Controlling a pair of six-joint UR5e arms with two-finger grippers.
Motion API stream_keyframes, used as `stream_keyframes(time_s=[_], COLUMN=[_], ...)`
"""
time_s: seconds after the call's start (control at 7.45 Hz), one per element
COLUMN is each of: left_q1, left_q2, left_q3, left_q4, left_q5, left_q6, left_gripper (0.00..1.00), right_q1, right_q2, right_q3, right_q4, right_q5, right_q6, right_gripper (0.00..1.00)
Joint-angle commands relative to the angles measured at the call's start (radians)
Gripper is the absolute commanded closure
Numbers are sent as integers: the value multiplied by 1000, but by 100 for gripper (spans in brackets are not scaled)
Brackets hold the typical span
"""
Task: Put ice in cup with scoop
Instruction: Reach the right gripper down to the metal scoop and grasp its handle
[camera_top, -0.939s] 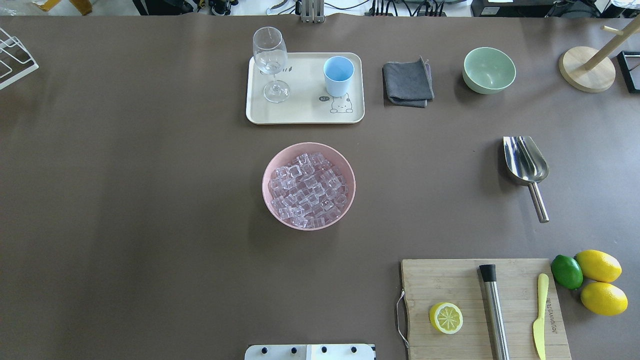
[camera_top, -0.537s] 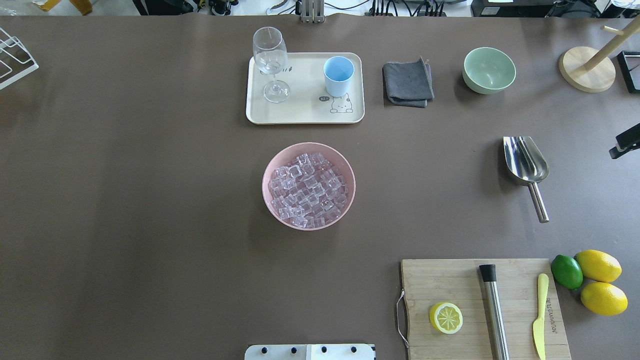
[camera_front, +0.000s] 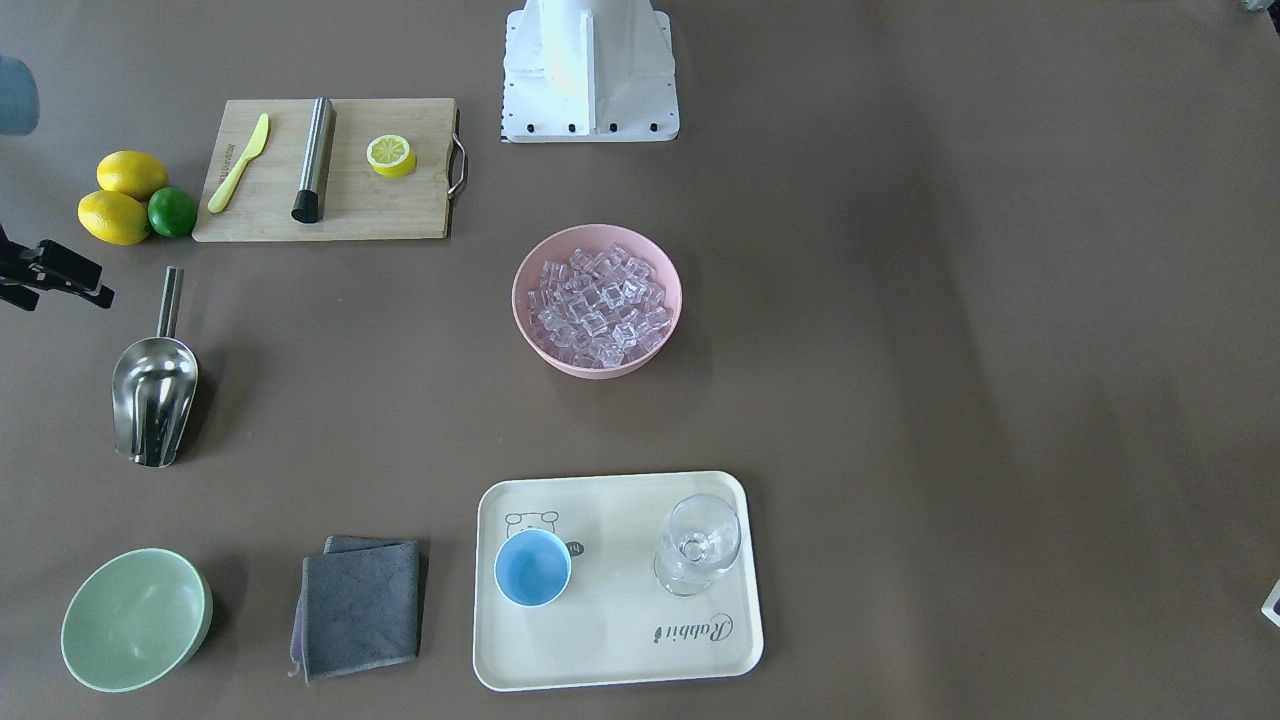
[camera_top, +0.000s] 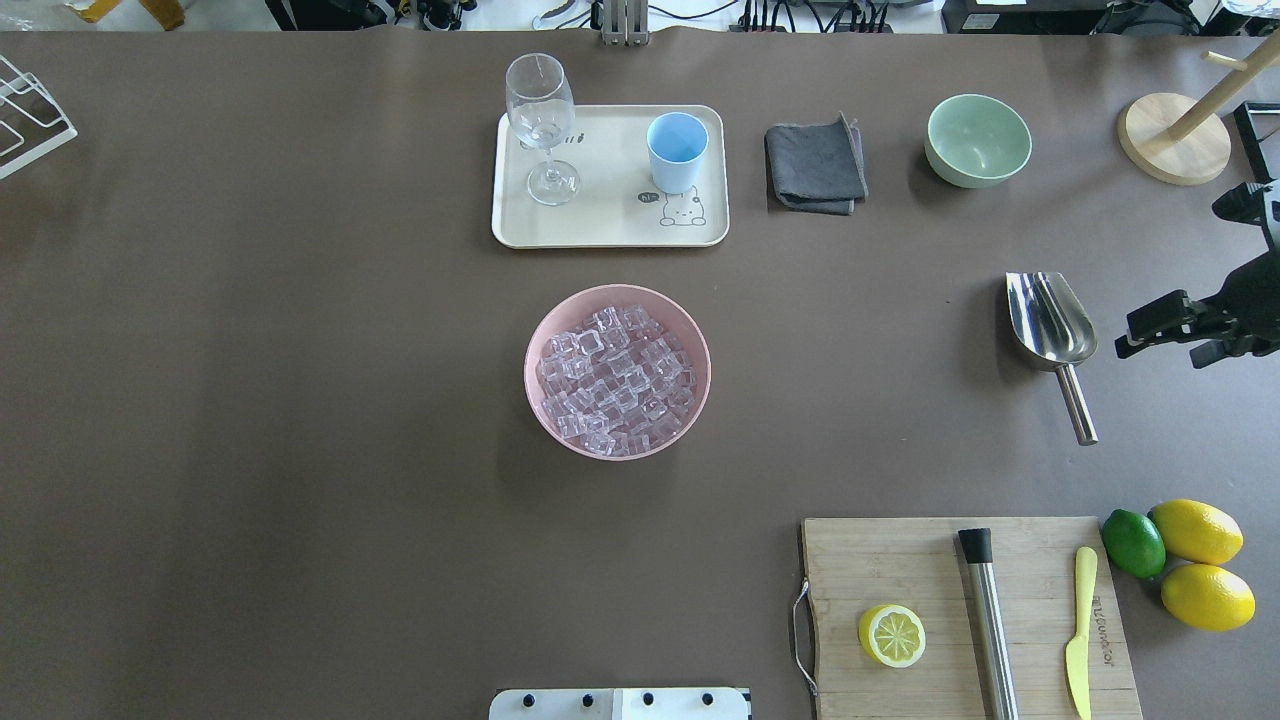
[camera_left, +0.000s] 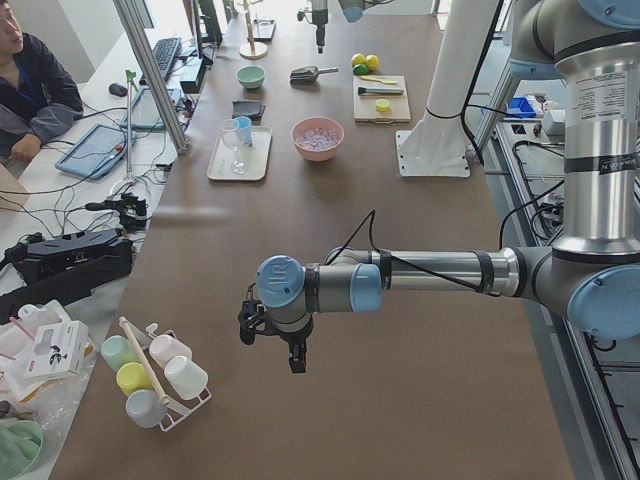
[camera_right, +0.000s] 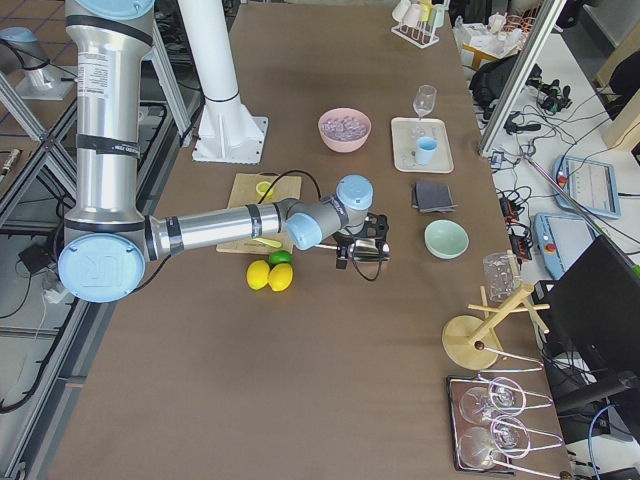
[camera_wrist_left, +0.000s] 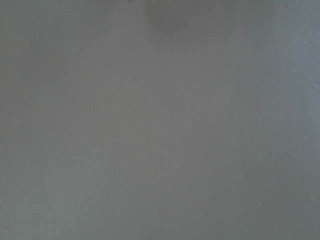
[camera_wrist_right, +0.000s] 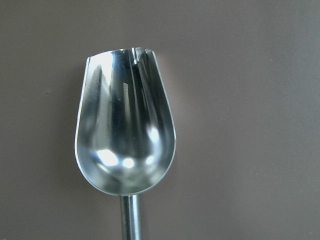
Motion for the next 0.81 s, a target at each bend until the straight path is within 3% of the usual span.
stream_keyframes(time_s=[0.0,0.67], left_q1=[-3,-46], left_q2=[-1,32], left_q3=[2,-7], left_q4=[-5,-6], left_q5=[8,-8], left_q6=[9,135], left_gripper=[1,1], right_q1=[-101,-216], right_q2=[3,8], right_q3=[12,-26], right_q4=[32,24], right_q5=[-32,-111], right_q6=[102,102], right_gripper=[0,1])
